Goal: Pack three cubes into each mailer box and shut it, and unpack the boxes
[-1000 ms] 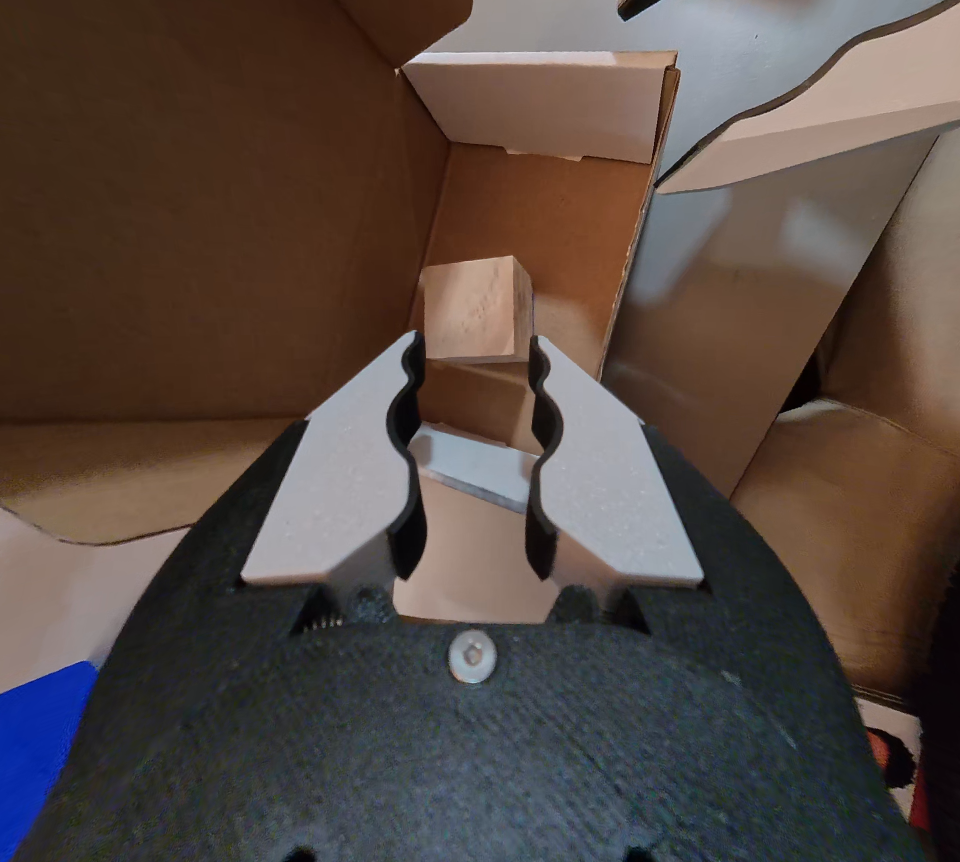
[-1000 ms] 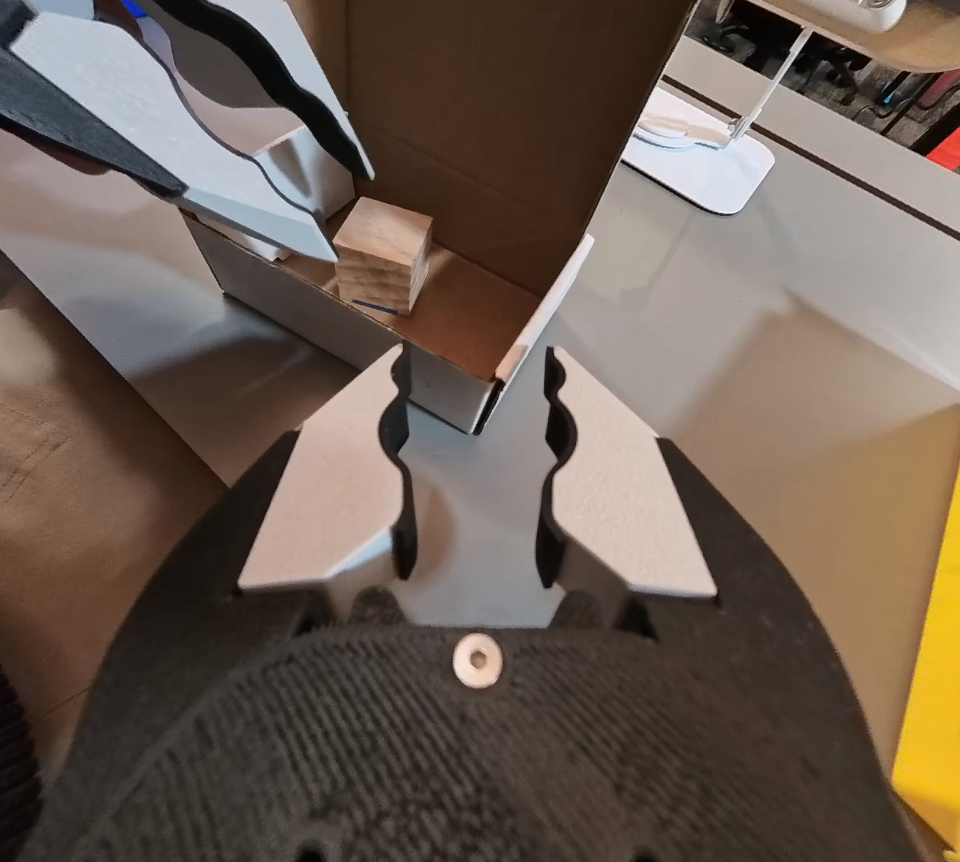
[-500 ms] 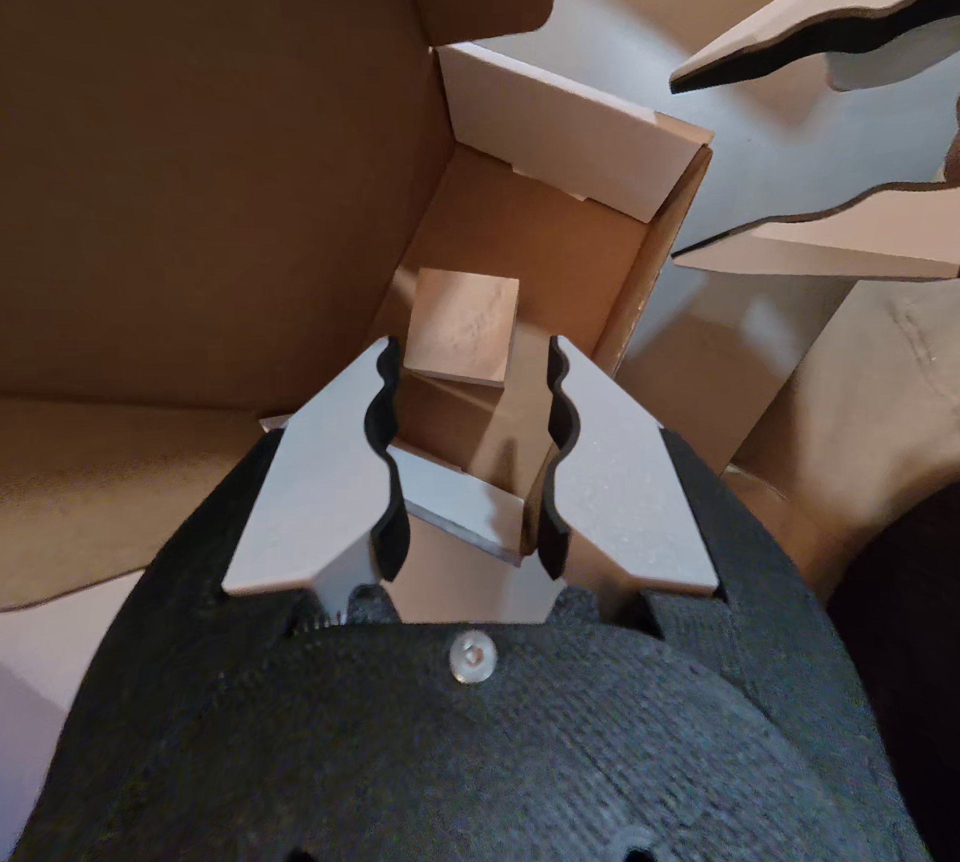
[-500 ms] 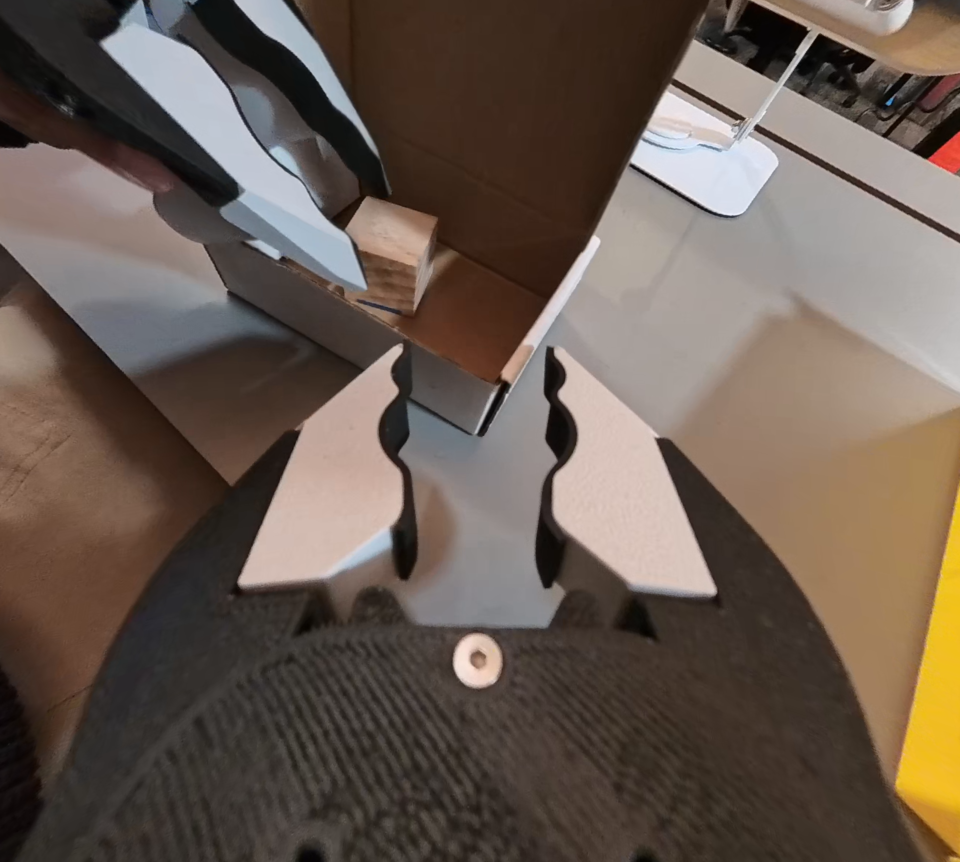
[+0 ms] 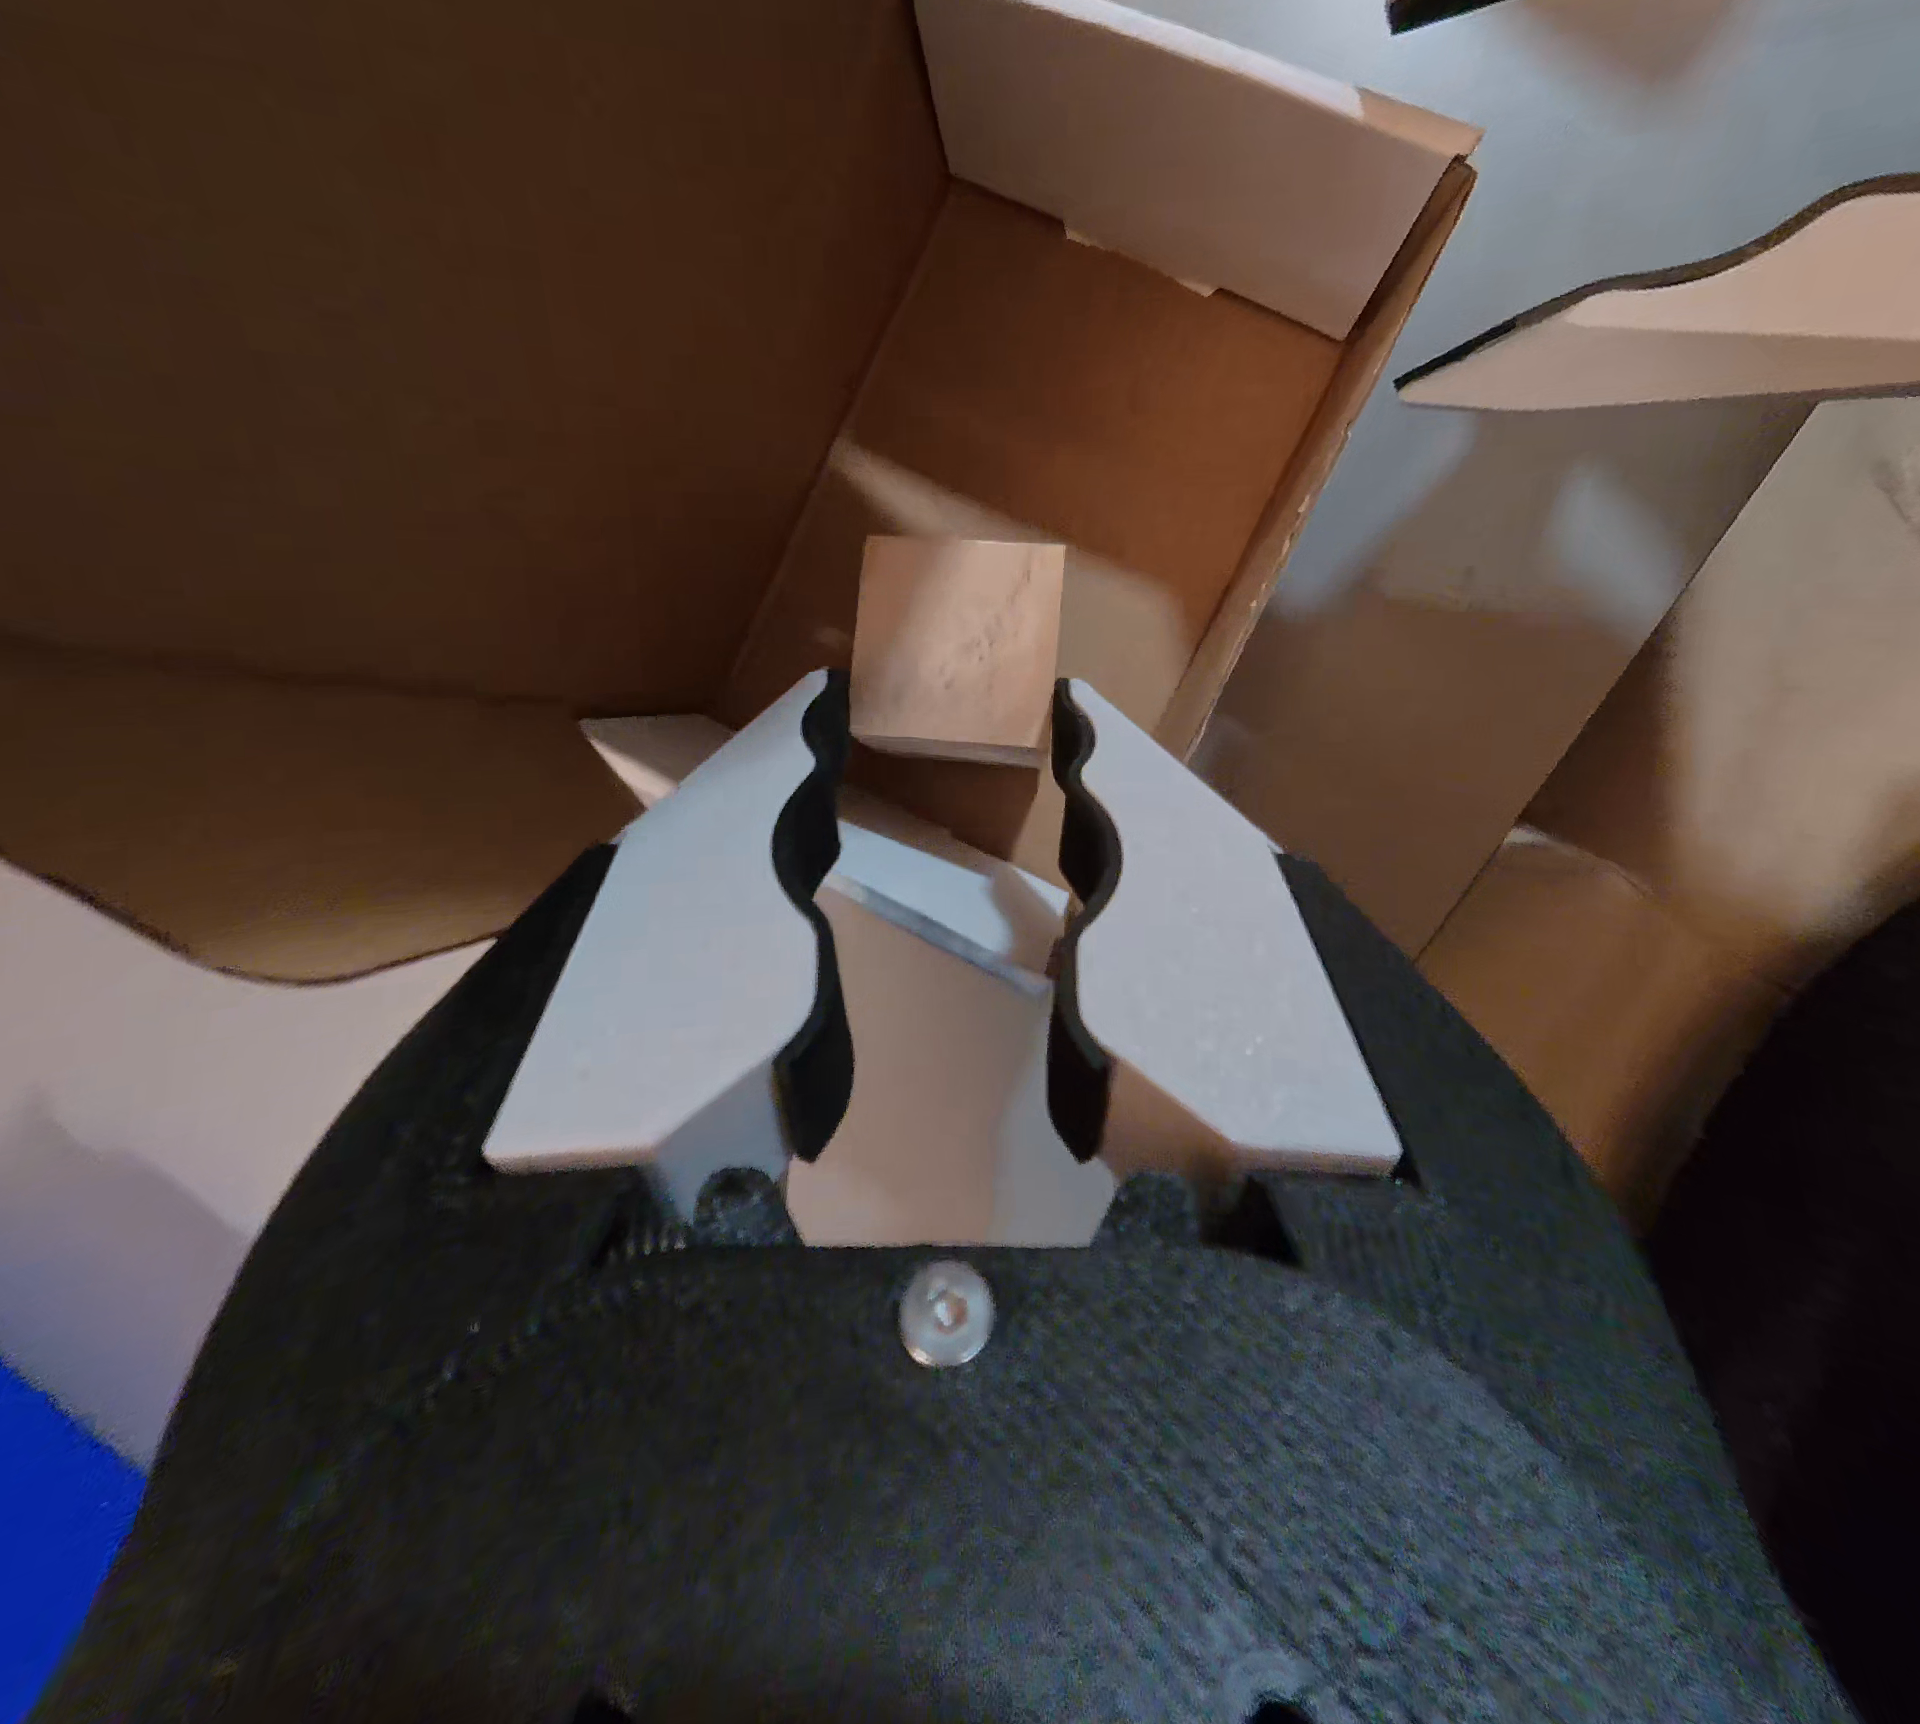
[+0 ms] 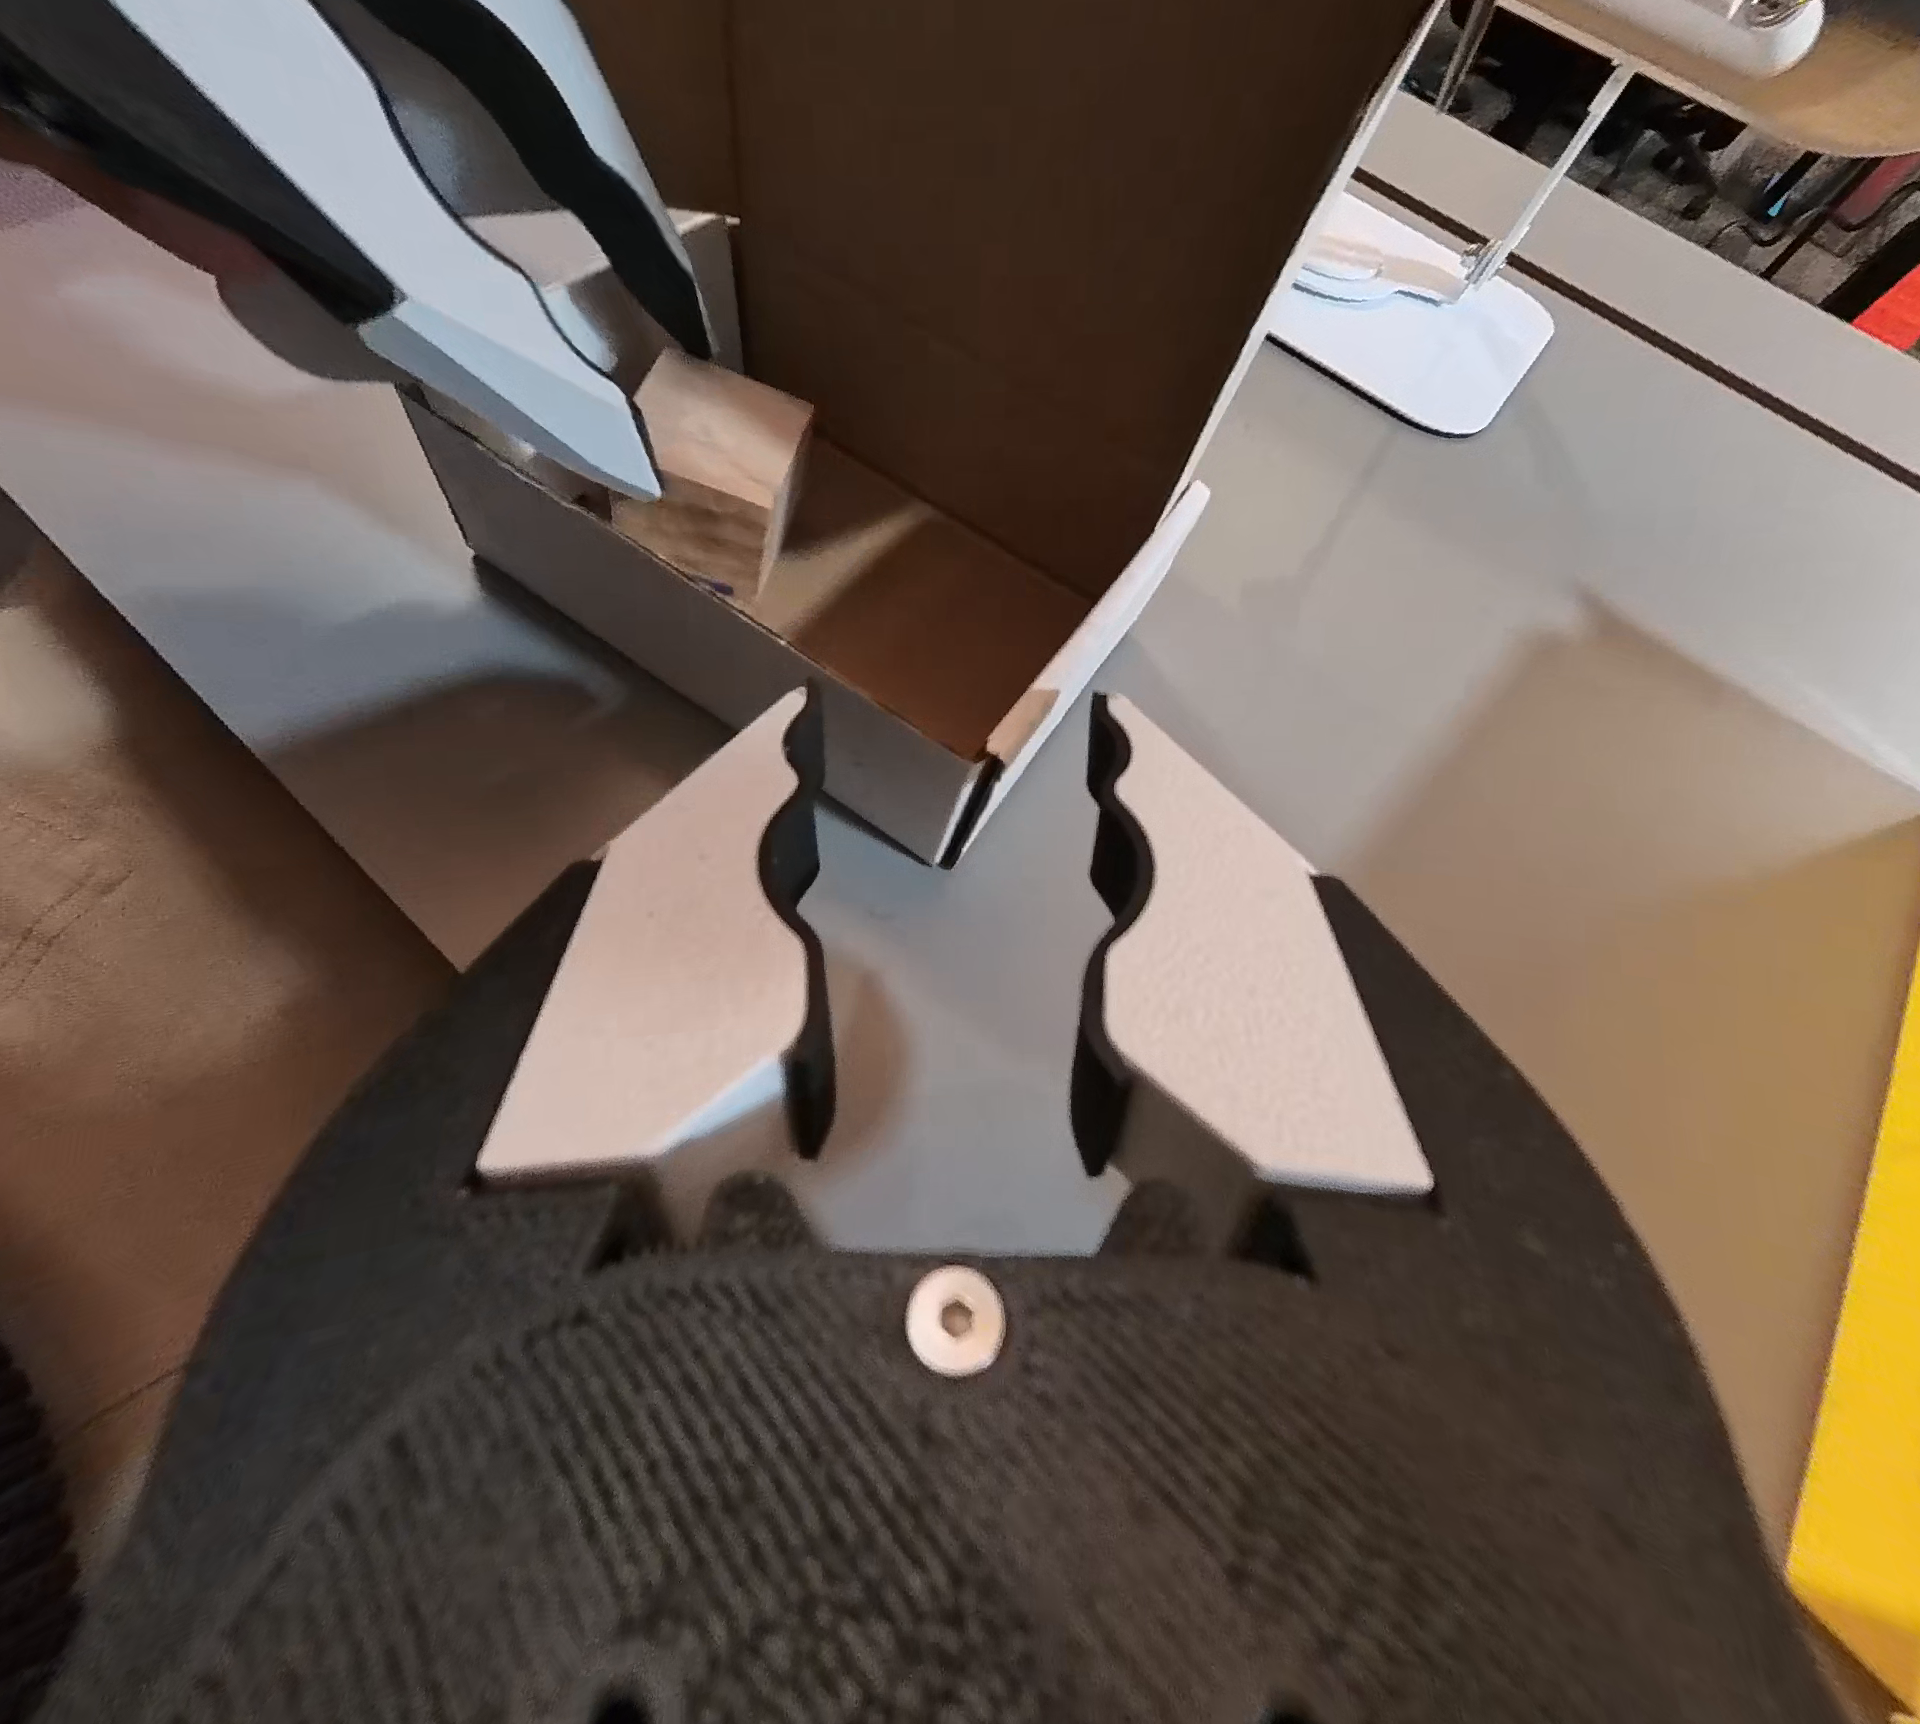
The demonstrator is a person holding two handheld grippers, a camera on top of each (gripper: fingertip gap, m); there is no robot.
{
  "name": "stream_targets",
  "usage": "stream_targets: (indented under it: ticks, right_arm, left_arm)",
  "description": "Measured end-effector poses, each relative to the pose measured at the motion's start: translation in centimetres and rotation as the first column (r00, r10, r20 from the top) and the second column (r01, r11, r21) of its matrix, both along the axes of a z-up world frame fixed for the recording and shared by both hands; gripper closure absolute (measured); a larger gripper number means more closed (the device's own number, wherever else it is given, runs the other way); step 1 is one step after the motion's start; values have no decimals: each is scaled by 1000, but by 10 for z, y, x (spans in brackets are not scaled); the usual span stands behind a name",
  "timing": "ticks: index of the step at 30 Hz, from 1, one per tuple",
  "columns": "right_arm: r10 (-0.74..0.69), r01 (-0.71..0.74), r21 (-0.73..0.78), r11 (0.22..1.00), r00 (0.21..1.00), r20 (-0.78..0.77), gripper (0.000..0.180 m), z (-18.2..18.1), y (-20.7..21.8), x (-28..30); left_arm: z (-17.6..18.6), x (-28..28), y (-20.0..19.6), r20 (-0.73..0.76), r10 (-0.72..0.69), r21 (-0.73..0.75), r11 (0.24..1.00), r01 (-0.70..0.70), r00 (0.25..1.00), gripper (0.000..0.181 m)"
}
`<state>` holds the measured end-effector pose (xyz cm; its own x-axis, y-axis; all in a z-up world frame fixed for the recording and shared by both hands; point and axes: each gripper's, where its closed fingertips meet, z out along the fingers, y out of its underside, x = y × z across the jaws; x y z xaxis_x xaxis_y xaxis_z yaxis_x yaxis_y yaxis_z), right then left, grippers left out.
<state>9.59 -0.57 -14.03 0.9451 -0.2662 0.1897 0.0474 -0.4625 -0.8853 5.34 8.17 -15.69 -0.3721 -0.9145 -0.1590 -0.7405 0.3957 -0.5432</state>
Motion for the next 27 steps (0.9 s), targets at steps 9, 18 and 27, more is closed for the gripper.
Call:
stream_targets:
  ticks: [9,18,27]
  right_arm:
    - [-1,1,-5,1000,1000,-3,130,-2,-1,1]
    - [-1,1,-5,1000,1000,2,130,-2,-1,2]
    - [8,-8,-3,1000,1000,9,130,-1,0,0]
  left_arm:
    - [-1,-5,10,-8,-61,124,990,62,998,143]
    - [20,-13,10,11,-44,2,999,44,999,151]
    - [125,-62,77,232,87,-268,963,-23,969,143]
